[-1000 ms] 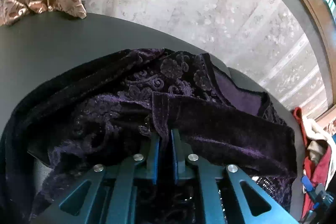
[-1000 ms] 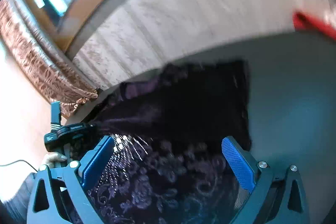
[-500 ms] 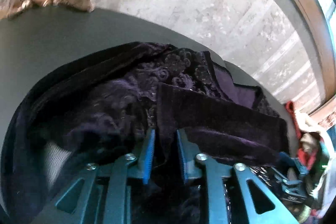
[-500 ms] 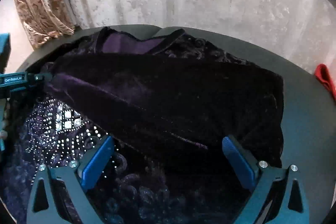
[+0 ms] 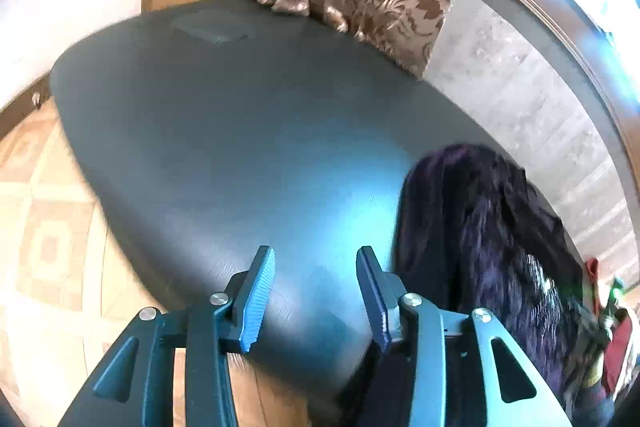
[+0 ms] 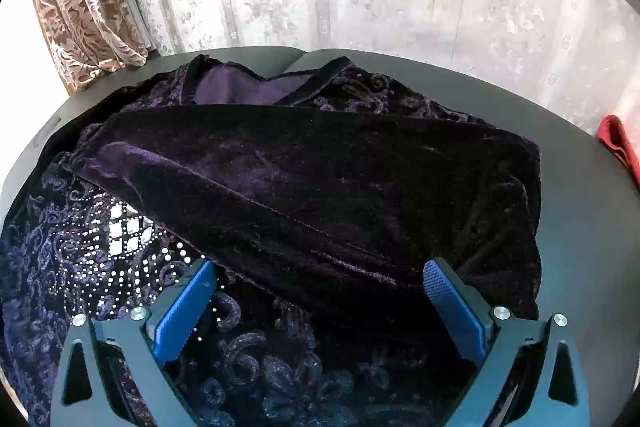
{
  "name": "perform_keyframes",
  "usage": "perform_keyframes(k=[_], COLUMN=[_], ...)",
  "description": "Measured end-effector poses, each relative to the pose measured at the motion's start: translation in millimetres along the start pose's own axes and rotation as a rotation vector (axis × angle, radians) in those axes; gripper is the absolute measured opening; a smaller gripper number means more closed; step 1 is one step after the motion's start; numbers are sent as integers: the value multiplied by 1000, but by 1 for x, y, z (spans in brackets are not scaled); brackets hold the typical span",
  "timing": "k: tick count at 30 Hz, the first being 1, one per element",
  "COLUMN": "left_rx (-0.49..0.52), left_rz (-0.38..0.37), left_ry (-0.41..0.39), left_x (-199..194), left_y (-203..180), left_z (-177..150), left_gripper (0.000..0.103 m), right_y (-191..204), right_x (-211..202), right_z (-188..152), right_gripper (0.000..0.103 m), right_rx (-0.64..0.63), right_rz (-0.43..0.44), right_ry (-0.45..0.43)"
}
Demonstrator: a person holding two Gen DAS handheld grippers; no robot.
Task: Fold clothes
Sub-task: 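Release the sleeve and lift the left gripper away, then grasp the other velvet sleeve with the left gripper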
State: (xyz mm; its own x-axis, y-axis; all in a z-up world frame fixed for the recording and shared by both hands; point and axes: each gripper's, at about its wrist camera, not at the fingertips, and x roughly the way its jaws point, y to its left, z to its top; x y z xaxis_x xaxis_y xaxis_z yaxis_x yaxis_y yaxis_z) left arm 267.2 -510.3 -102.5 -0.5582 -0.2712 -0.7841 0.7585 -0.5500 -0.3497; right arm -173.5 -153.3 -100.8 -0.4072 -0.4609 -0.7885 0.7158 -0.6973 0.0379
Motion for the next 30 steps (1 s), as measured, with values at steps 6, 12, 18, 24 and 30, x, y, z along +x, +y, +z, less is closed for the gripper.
perform_keyframes(k=[6,12,18,24,30], left_rx=[149,243,185,328,131], left_rz=[-70,-127,-212,-238,-216], left_ry=[49,77,87,175,112], left_x=[3,4,2,16,14], left_y=[-24,-46,-40,-69,-37], left_z=[-42,-49,-45,-63,-20], left_gripper=[45,45,52,43,13], right_y=[0,0,1,0,0], right_x=[1,2,3,3,2], right_z=[1,2,3,2,2], right_gripper=[103,103,103,103,103], right_rx=[-5,-7,-7,-4,-3], right_rz=[0,-2,-2,1,1], right_ry=[-2,-3,-3,-6,-6])
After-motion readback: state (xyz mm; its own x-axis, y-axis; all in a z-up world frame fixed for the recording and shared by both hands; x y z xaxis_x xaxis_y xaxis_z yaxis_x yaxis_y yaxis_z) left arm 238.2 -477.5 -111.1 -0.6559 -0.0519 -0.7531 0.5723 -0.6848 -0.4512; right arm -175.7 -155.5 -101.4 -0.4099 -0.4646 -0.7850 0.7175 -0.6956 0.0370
